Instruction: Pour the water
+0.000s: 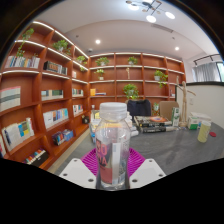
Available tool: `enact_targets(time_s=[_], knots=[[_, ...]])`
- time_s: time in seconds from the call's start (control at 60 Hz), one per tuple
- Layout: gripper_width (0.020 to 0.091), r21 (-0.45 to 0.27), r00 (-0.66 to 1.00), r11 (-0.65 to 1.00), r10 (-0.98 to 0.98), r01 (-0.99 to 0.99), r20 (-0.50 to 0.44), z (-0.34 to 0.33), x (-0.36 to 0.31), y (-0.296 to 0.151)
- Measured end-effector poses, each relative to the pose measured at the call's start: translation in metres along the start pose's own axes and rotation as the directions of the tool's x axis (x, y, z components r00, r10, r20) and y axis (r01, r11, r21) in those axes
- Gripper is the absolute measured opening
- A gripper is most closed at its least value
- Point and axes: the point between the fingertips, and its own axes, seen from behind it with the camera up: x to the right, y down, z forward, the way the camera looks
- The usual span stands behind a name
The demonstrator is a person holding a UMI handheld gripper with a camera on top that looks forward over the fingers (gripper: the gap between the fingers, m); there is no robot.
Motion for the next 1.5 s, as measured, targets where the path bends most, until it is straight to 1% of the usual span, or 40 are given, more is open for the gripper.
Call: enact_targets(time_s=[0.083, 0.2, 0.283, 0.367, 0.417, 0.517, 0.6, 0.633, 0.65, 0.717, 0.733, 0.75, 0.8, 0.817, 0.9, 0.917, 1.0, 1.133, 1.217, 1.3, 1.317, 1.45, 1.5], knots=[[0.0356, -0.021, 1.000, 1.000, 0.013, -0.013, -0.016, -0.002, 0.011, 0.001], [0.0358, -0.044, 0.997, 0.997, 0.067, -0.069, -0.044, 0.000, 0.050, -0.003], [0.0359, -0.055, 0.984, 0.984, 0.166, -0.170, -0.068, -0.001, 0.083, -0.015], [0.0359, -0.039, 0.949, 0.950, 0.308, -0.311, -0.071, 0.002, 0.122, -0.030], [0.0358, -0.022, 0.912, 0.913, 0.406, -0.408, -0.056, 0.009, 0.145, -0.039], [0.0359, 0.014, 0.799, 0.800, 0.600, -0.600, -0.034, 0.017, 0.192, -0.062], [0.0359, 0.048, 0.671, 0.670, 0.742, -0.741, -0.009, 0.031, 0.237, -0.074], [0.0359, 0.062, 0.610, 0.609, 0.793, -0.791, -0.003, 0.026, 0.253, -0.085], [0.0359, 0.074, 0.583, 0.581, 0.812, -0.811, 0.010, 0.036, 0.265, -0.084], [0.0360, 0.102, 0.463, 0.457, 0.885, -0.884, 0.050, 0.042, 0.298, -0.094], [0.0359, 0.108, 0.429, 0.421, 0.902, -0.901, 0.057, 0.035, 0.303, -0.101], [0.0359, 0.117, 0.396, 0.386, 0.915, -0.915, 0.076, 0.046, 0.315, -0.100], [0.0359, 0.120, 0.280, 0.267, 0.953, -0.956, 0.114, 0.035, 0.328, -0.114], [0.0358, 0.127, 0.251, 0.235, 0.959, -0.964, 0.134, 0.048, 0.338, -0.113], [0.0357, 0.122, 0.079, 0.056, 0.978, -0.991, 0.191, 0.063, 0.366, -0.117], [0.0357, 0.117, 0.043, 0.021, 0.980, -0.993, 0.192, 0.045, 0.363, -0.124], [0.0357, 0.106, -0.096, -0.123, 0.969, -0.987, 0.226, 0.057, 0.380, -0.126], [0.0357, 0.071, -0.337, -0.373, 0.892, -0.925, 0.302, 0.055, 0.398, -0.132], [0.0355, 0.045, -0.431, -0.473, 0.836, -0.880, 0.339, 0.055, 0.409, -0.131], [0.0355, 0.023, -0.465, -0.499, 0.823, -0.866, 0.326, 0.053, 0.404, -0.126], [0.0355, 0.022, -0.466, -0.498, 0.825, -0.867, 0.320, 0.061, 0.405, -0.125], [0.0362, 0.021, -0.450, -0.478, 0.840, -0.878, 0.303, 0.065, 0.400, -0.122], [0.0363, 0.027, -0.427, -0.452, 0.859, -0.892, 0.282, 0.066, 0.396, -0.120]])
